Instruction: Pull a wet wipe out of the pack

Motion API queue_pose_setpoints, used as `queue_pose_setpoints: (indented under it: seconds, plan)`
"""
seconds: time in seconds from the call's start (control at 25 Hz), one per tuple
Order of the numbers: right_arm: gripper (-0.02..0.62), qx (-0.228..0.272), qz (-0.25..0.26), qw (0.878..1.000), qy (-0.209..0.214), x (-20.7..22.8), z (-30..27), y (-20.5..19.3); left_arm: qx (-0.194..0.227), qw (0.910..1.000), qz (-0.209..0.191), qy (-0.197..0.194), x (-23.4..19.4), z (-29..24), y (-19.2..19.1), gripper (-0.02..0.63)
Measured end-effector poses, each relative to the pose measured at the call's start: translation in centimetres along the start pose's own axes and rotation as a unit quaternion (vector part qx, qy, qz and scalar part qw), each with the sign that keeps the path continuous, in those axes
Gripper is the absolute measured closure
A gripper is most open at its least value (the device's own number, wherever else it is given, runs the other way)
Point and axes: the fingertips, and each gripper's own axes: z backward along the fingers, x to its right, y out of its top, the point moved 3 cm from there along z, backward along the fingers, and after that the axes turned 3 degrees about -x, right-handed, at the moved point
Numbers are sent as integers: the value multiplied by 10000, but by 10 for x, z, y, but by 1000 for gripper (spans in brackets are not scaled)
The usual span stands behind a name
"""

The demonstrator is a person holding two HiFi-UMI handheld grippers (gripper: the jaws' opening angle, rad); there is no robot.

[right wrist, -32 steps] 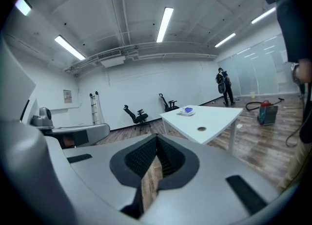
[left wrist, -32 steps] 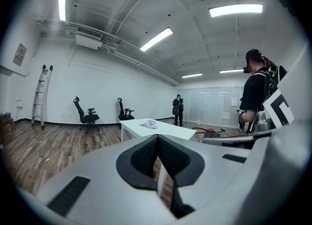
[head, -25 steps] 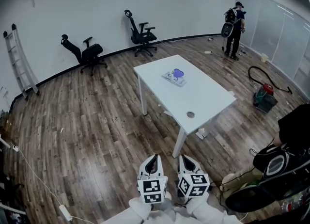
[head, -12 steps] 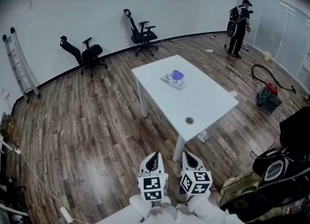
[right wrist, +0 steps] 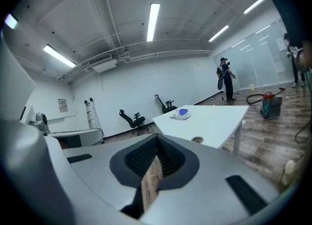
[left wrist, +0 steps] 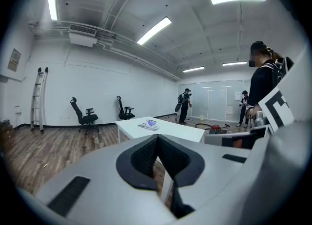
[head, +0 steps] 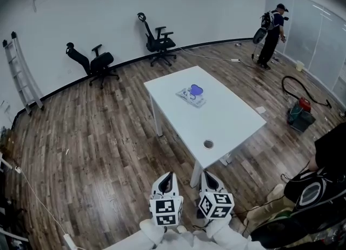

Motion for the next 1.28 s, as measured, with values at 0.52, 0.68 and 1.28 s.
queue_pose_setpoints:
  seconds: [0.52, 0.68, 1.28]
  plan:
    - [586, -127, 5, 9999, -65, 20, -27, 4, -30, 9999, -27, 104, -10, -30, -3, 606]
    - [586, -101, -71, 9999, -115, 18, -37, 2, -29, 9999, -51, 94, -19, -40, -6, 606]
    - [586, -185, -143, 9995, -190, 16, -89, 12, 35, 9999, -92, -128, -38, -95, 8, 606]
